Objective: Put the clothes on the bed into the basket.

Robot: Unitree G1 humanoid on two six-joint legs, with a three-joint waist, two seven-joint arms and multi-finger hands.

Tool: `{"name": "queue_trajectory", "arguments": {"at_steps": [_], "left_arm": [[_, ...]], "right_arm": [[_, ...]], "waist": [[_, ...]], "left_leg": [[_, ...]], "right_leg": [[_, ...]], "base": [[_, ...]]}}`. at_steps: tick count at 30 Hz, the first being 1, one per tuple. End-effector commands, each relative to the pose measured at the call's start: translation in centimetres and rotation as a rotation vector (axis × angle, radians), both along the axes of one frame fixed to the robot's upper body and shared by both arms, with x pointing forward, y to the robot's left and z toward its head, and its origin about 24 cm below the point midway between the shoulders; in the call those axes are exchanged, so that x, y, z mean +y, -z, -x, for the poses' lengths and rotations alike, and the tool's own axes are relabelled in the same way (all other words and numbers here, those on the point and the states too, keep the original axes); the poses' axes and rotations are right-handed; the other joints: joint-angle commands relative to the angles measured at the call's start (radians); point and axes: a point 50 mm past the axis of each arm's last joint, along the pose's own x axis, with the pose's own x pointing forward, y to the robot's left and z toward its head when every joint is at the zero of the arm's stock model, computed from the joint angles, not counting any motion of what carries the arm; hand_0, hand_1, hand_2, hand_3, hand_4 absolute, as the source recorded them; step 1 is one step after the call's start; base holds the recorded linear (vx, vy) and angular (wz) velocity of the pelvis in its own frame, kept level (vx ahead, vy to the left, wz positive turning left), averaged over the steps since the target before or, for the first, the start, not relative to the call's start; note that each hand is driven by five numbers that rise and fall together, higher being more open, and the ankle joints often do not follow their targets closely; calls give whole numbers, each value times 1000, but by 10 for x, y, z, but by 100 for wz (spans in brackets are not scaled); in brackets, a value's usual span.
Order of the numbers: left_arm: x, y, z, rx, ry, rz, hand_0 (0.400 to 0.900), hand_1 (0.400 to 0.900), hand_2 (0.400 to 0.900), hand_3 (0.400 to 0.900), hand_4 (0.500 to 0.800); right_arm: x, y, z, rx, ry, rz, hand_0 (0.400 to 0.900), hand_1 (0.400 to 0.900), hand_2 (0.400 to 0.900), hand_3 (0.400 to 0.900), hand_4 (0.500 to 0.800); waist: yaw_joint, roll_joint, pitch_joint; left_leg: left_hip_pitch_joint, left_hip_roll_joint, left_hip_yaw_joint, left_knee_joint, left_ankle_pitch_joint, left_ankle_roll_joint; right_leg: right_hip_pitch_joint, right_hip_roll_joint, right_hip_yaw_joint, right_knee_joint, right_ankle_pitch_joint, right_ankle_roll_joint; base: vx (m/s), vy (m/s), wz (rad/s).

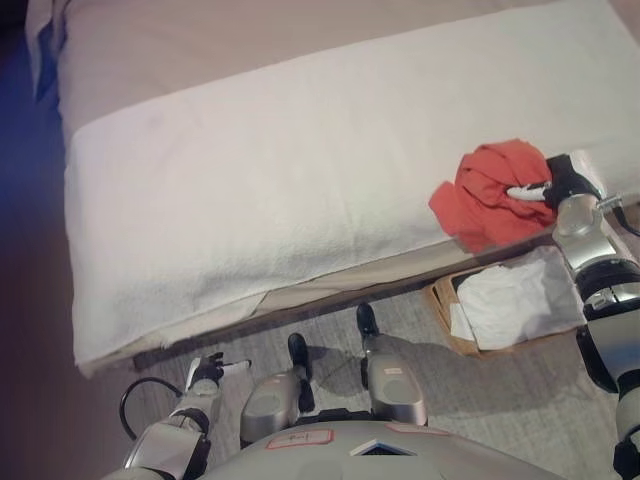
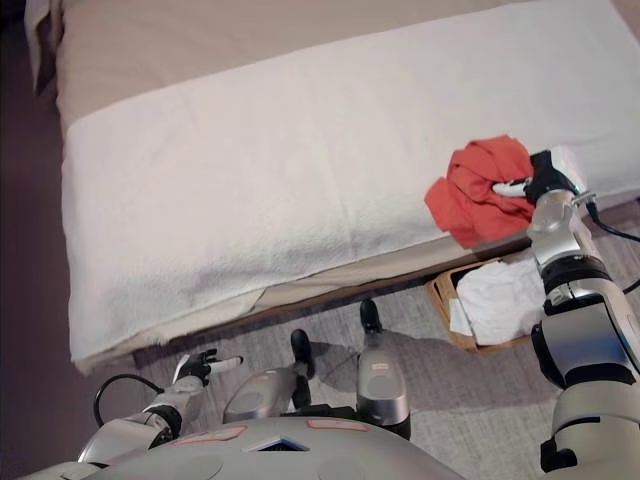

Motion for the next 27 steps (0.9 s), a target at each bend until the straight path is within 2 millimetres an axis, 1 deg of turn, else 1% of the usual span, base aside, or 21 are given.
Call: {"name": "queue_trajectory", "arguments": {"at_steps": [1, 6, 12, 16, 19, 21, 24, 27], "left_arm": [[18, 2, 30, 115, 3, -63, 900, 900, 900, 900, 800], [15, 2, 26, 109, 30, -53, 900, 900, 900, 900, 800], [13, 0, 15, 89, 67, -56, 900, 900, 900, 900, 800], [15, 0, 14, 87, 62, -61, 900, 900, 900, 900, 800], [15, 0, 15, 89, 60, -62, 900, 900, 900, 900, 800], [13, 1, 16, 93, 60, -58, 900, 900, 900, 900, 800], [12, 1, 14, 89, 62, -54, 900, 900, 900, 900, 800], [9, 1, 12, 89, 74, -48, 900, 900, 900, 900, 800]], "right_arm": [[-24, -58, -4, -163, 18, 86, 400, 400, 400, 400, 500], [-39, -54, 8, -123, 69, 88, 400, 400, 400, 400, 500], [-62, -46, 27, -63, 180, 83, 400, 400, 400, 400, 500], [-63, -56, 24, -77, 183, 98, 400, 400, 400, 400, 500], [-58, -62, 17, -87, 158, 109, 400, 400, 400, 400, 500], [-56, -62, 14, -83, 147, 106, 400, 400, 400, 400, 500], [-61, -58, 19, -36, 187, 102, 400, 400, 400, 400, 500], [-70, -53, 27, 13, 269, 93, 400, 400, 400, 400, 500]], "waist": [[-6, -2, -43], [-26, 15, -45], [-45, 38, -48], [-50, 49, -45], [-47, 56, -41], [-42, 56, -38], [-36, 59, -34], [-27, 65, -34]], "left_leg": [[13, 28, -31, 32, -65, -33], [26, 24, -4, 42, -79, -29], [26, 18, -5, 49, -83, -28], [24, 16, -3, 48, -81, -29], [19, 13, -4, 50, -79, -29], [15, 14, -6, 52, -79, -30], [4, 15, -15, 59, -76, -33], [0, 15, -29, 57, -72, -36]], "right_leg": [[-68, 2, 30, 63, 19, 50], [-69, 8, 60, 68, 20, 55], [-66, 5, 62, 71, 18, 53], [-68, 2, 62, 69, 22, 52], [-71, 2, 61, 65, 25, 51], [-72, 1, 60, 63, 27, 50], [-71, -3, 50, 61, 26, 45], [-64, -9, 35, 56, 24, 41]], "base": [[1, 5, -30], [-10, 13, -19], [-8, 0, 2], [0, 0, 0], [0, 0, 0], [-3, -11, 3], [-12, -27, 15], [5, -28, 20]]}}
